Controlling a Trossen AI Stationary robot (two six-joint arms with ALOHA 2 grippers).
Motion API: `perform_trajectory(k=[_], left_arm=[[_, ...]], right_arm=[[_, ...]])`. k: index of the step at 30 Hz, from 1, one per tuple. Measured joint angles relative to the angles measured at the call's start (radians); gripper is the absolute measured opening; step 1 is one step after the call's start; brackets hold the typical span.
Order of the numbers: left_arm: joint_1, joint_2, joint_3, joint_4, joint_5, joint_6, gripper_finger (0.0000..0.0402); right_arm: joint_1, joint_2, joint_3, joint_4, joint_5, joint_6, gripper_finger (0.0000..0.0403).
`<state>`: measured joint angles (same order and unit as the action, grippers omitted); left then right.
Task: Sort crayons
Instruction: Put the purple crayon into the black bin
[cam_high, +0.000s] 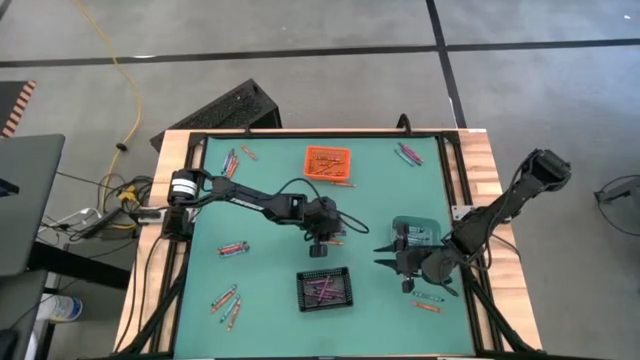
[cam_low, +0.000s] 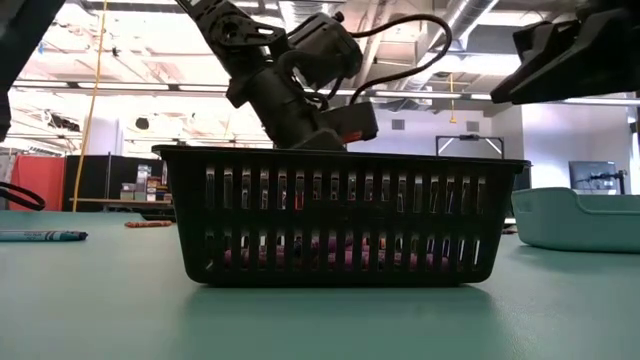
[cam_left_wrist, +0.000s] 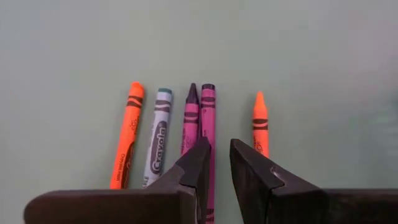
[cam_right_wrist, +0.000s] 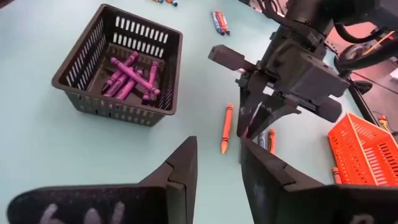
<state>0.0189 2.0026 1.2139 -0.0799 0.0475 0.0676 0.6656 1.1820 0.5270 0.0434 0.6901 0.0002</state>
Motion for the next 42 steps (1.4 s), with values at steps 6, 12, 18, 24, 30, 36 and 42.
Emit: perform_trajectory(k=[6,12,18,24,30,36,42], left_arm=[[0.002,0.017,0.002,-0.079,-0.023,-0.012,0.0052],[0.002,0.037,0.003,-0.119,-0.018,-0.047,0.0052],[-0.001,0.038,0.003,-0.135,-0.034,-0.084,0.0033],[-0.028,0.013,-0.001,-0.122,-0.059,-0.07,0.0009],[-0.048,-0.075,-0.006,-0.129,-0.162,-0.035,0.0009],[-0.036,-0.179,-0.003,-0.118,-0.14,-0.037,0.0009],[-0.052,-0.261,-0.002,-0.089,0.019,-0.132,0.0009]], right_arm=[[-0.001,0.0,0.0,0.001,0.017,0.014,0.0117],[-0.001,0.0,0.0,0.008,0.017,0.019,0.0117],[-0.001,0.001,0.0,0.063,0.018,0.018,0.0117],[0.0,0.001,0.0,0.099,0.018,0.018,0.0117],[0.001,0.001,0.0,0.101,0.017,0.018,0.0117],[0.001,0.001,0.0,0.099,0.016,0.018,0.0118],[0.001,0.001,0.0,0.093,0.016,0.017,0.0117]])
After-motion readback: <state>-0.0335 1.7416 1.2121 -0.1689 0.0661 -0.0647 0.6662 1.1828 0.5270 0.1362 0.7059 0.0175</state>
